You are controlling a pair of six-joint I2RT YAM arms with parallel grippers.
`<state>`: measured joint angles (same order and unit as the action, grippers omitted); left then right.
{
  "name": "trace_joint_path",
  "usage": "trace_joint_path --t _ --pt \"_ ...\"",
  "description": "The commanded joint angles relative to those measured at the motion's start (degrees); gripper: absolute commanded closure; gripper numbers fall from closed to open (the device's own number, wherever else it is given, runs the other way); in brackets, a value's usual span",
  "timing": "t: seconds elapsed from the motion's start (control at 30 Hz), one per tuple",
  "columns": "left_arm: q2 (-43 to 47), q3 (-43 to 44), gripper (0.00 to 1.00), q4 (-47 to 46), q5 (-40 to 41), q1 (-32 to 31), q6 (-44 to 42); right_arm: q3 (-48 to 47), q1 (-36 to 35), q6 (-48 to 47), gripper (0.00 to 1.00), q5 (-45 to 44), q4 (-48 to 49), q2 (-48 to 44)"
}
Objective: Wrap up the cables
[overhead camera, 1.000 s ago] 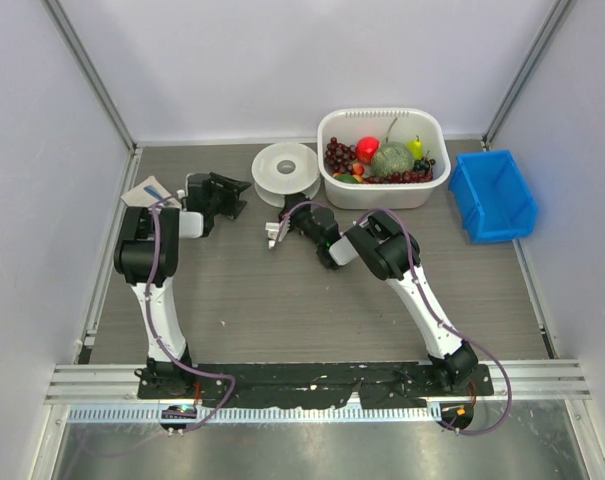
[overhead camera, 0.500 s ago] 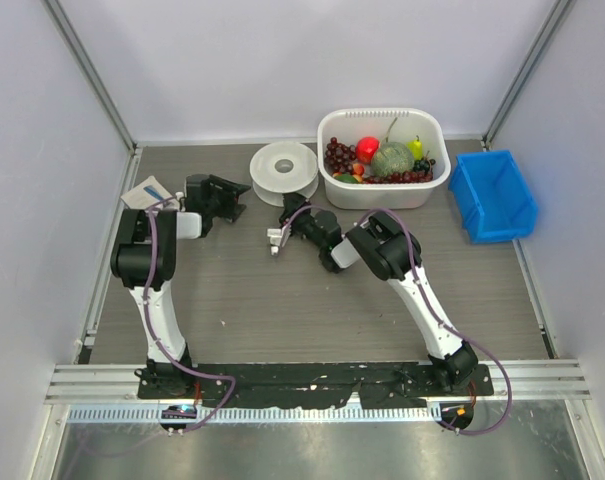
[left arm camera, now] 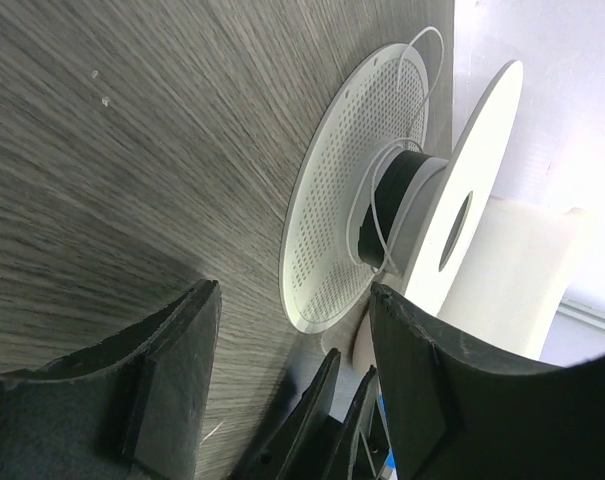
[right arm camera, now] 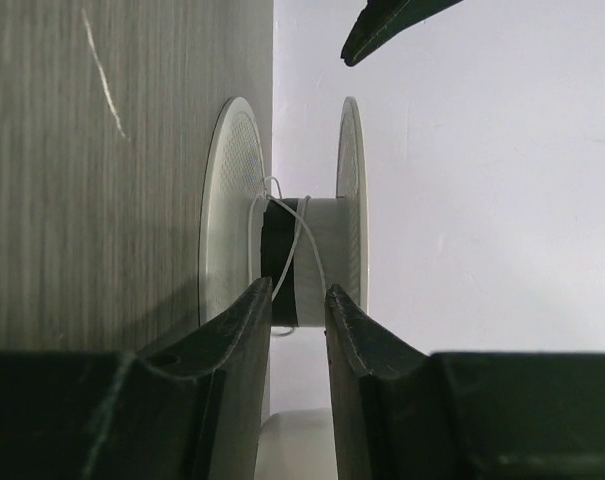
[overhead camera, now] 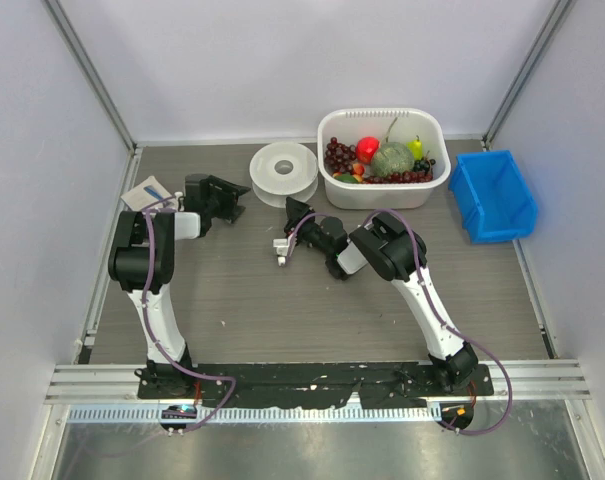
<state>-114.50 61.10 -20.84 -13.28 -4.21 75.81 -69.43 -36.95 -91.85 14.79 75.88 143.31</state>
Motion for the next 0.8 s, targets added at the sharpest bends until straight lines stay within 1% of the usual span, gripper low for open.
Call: trace_joint_path --t 0.0,0.33,0.53,0.67,0.77 --pt "3.2 -0.2 0.36 -0.4 -0.9 0.3 -0.9 4.0 0.2 -1.3 0.67 3.1 3.3 -2.0" --pt "5.5 -1.6 0.36 -0.3 -1.5 0.3 -1.5 10.7 -0.5 -1.2 0.69 4.6 6.8 -4.4" --pt "9.3 -2.3 0.36 2.3 -2.3 0.3 -4.3 17.7 -1.7 -1.0 0.68 5.5 10.1 -7.9" --pt "14.2 -2.6 0.35 6.4 -3.1 0.3 -8.3 21.9 -2.3 -0.3 0.67 5.3 11.0 -12.8" --pt "18.8 -3.1 0.34 9.8 -3.7 0.3 -11.4 24.8 -2.8 0.7 0.67 4.6 10.1 -18.9"
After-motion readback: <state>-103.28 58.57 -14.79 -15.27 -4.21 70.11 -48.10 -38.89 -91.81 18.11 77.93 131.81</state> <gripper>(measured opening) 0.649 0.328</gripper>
